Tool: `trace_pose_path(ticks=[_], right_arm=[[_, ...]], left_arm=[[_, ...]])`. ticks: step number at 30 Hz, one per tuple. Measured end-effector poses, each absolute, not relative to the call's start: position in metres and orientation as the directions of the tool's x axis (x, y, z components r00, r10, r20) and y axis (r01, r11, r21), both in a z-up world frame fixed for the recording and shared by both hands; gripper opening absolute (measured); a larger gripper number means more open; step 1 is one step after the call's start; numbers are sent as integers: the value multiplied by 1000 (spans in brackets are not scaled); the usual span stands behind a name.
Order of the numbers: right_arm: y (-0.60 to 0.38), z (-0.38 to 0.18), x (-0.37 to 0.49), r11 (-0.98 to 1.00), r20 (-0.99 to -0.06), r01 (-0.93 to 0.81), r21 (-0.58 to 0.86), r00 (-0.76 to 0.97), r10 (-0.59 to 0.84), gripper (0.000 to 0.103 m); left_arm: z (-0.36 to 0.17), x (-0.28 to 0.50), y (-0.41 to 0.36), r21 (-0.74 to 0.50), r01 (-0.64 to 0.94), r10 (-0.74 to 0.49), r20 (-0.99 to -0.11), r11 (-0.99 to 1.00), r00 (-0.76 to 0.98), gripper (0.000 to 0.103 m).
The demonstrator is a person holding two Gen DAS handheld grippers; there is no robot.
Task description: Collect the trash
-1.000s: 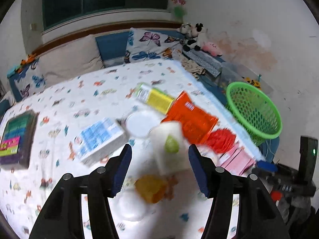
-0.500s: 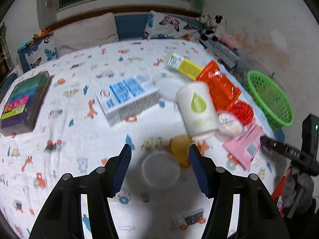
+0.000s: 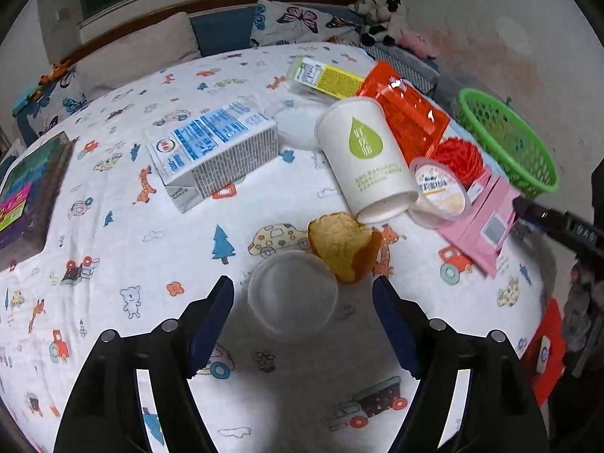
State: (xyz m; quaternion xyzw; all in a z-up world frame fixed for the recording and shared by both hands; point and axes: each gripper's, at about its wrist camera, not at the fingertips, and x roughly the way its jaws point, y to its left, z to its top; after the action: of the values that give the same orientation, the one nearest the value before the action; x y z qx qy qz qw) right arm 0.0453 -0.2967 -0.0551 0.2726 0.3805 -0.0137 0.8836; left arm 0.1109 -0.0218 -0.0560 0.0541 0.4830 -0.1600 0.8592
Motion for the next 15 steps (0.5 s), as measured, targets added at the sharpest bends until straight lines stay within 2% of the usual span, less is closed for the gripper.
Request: trace_pose_path(ticks=[4,6,9,11,15], right_arm=[[-298,-47,39,858,-672,228,460,722,168,33],[-298,-41,35,866,-669,224,447,727,157,27],[-298,-34,32,873,-663,214,438,732,154,26],[-297,-33,31,877,-665,211,431,731,151,26],[-296,-36,32,874,-673,224,431,725,146,26]], left_arm=[[-62,112,-22,-52,338,-218,-853,940,474,73],[-66,115,-21,-60,334,-220,-857,941,467,71],[-69,118,-19,-70,331,-226,-858,941,461,64],[-72,119,-18,-81,327,-231,-860,942,455,56],[-72,118,-16,-85,319,-233,-855,944,464,54]])
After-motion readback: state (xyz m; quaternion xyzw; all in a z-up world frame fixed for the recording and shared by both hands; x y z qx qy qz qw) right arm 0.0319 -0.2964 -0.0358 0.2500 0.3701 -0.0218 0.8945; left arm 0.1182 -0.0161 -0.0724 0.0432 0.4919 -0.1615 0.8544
